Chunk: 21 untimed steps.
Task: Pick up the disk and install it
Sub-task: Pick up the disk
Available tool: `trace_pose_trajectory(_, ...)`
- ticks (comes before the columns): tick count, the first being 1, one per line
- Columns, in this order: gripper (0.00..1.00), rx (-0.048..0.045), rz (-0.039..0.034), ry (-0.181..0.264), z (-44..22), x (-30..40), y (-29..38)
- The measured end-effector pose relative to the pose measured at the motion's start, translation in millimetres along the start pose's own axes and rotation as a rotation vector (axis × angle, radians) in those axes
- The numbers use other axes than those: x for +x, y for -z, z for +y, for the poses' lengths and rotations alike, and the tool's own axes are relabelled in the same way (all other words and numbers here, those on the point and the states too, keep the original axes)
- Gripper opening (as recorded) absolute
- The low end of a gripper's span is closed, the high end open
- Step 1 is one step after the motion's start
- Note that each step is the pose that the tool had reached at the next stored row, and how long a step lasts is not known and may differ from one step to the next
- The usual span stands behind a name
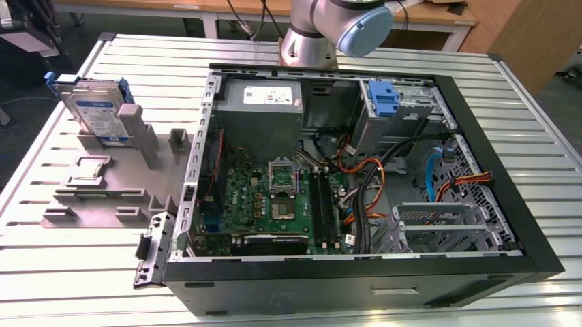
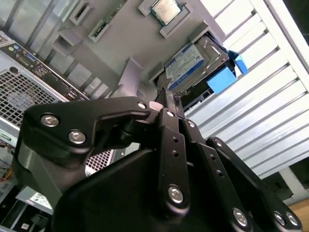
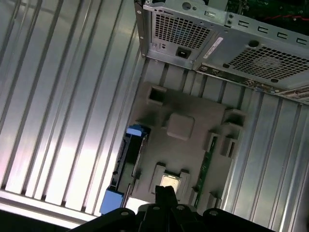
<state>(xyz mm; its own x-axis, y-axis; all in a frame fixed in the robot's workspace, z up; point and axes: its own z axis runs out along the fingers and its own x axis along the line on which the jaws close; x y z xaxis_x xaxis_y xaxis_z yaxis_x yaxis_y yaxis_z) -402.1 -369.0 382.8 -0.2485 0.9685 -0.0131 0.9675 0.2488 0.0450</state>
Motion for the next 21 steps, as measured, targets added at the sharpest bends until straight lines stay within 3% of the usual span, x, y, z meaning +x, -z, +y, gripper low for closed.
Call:
trace_pose_trajectory(2,0.10,0.0045,0.0031,-0.006,0.1,0.0,0.0)
trace_pose_trajectory(7,0.10,0.0254,0.0364,-0.010,0.4,0.2,-0.4)
trace_pose_trajectory(9,0.10,0.0291,0.0424,-0.014,0.6,0.4,-1.4)
trace_pose_trajectory(21,0.10,0.0299,0.0404,-0.128,-0.3,1.6,-8.1)
